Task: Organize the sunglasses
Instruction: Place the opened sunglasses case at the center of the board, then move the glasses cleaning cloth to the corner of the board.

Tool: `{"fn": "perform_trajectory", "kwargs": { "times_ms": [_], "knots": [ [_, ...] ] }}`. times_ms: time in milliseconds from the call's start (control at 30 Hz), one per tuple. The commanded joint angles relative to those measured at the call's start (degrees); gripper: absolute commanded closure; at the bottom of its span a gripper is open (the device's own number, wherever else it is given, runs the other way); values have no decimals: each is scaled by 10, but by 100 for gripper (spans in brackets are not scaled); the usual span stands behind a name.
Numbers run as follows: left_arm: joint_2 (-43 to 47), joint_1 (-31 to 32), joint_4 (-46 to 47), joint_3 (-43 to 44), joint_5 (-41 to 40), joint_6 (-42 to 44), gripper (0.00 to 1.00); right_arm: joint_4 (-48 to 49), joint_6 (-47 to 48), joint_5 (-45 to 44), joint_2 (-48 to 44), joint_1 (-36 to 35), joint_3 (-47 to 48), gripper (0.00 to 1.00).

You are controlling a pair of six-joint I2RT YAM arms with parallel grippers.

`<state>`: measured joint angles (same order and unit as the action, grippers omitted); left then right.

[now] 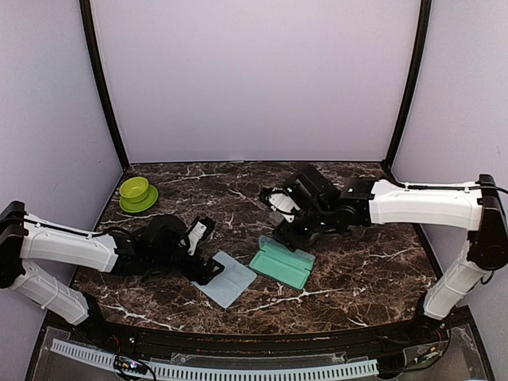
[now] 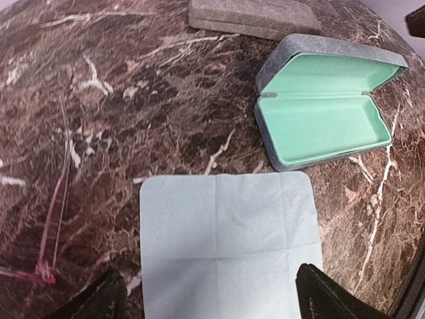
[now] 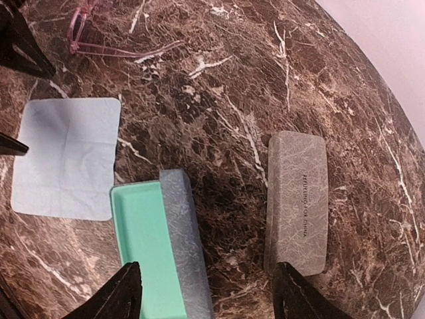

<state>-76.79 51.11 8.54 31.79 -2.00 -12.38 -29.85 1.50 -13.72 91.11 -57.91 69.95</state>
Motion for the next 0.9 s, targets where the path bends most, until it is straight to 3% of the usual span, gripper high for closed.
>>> {"fn": "perform_trajectory", "kwargs": {
  "times_ms": [0,100,200,433,867],
  "knots": [
    [17,0,-80,9,-8,-99,12,19,-57,16,-3,-23,16,33],
    [17,9,-94,14,-17,-109,15,37,-71,49,26,-34,19,34],
    [-7,58,-119,40,-75,-107,15,60,-88,75,34,-37,11,34],
    [-113,108,-155,111,-141,-113,14,74,-110,62,14,-37,-26,35],
    [-194,131,-157,155,-124,-92,13,71,-134,43,-38,-36,-98,35]
  ]
}}
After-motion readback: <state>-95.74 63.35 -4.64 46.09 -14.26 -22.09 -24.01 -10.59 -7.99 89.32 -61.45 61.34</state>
